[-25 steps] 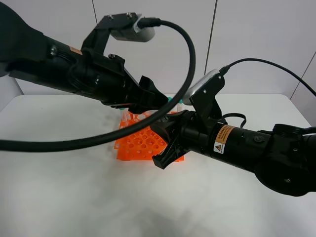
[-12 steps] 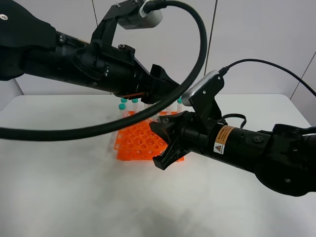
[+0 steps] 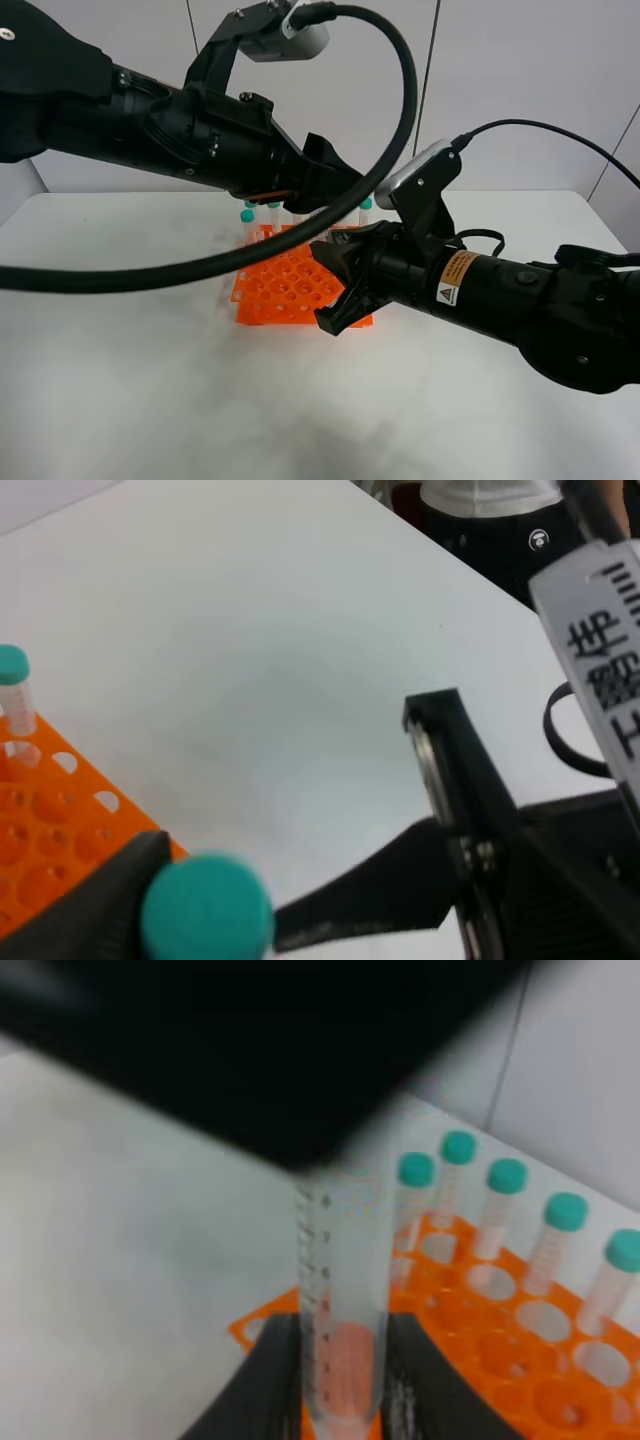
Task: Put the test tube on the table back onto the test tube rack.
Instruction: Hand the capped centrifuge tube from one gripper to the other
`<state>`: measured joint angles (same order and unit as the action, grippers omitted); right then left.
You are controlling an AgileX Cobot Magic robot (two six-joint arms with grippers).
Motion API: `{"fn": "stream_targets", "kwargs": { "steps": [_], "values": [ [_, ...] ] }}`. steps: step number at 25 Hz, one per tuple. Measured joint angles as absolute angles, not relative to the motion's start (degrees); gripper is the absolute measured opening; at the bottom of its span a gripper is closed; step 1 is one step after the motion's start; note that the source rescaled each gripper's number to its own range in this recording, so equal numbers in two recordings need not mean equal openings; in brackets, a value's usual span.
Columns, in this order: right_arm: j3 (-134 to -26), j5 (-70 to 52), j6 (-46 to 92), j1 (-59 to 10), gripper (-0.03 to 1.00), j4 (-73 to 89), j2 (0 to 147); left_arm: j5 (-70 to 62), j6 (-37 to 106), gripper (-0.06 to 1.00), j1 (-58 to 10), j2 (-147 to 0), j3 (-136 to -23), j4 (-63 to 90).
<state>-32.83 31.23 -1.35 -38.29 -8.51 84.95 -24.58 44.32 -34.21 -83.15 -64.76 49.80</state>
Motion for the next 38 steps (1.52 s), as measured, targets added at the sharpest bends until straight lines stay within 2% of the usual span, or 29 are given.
{"fn": "stream_targets", "kwargs": {
  "steps": [5, 12, 14, 19, 20, 36, 38],
  "values": [
    [-32.83, 31.23, -1.27, -37.4, 0.01, -8.06, 84.95, -24.52, 44.32, 0.67, -32.86, -83.15, -64.76, 49.8],
    [-32.83, 31.74, -1.11, -37.4, 0.01, -8.17, 84.95, -24.4, 44.71, 0.46, -32.86, -83.15, -64.76, 49.8],
    [-32.83, 32.12, -1.11, -37.4, 0.01, -8.17, 84.95, -24.4, 45.03, 0.38, -32.86, -83.15, -64.76, 49.8],
    [-32.83, 32.32, -1.11, -37.4, 0.01, -8.19, 84.95, -23.92, 46.09, 0.03, -32.77, -83.15, -64.76, 49.74],
    [-32.83, 32.32, -1.11, -37.4, 0.01, -8.19, 84.95, -23.89, 46.46, 0.0, -32.77, -83.15, -64.76, 49.74],
    [-32.83, 32.54, -1.17, -37.4, 0.02, -9.06, 84.95, -23.3, 46.85, 0.0, -32.77, -83.15, -64.76, 49.85],
    [-32.83, 32.54, -1.17, -37.34, 0.13, -9.96, 84.95, -22.93, 46.9, 0.0, -32.77, -83.15, -64.76, 50.42]
  ]
}}
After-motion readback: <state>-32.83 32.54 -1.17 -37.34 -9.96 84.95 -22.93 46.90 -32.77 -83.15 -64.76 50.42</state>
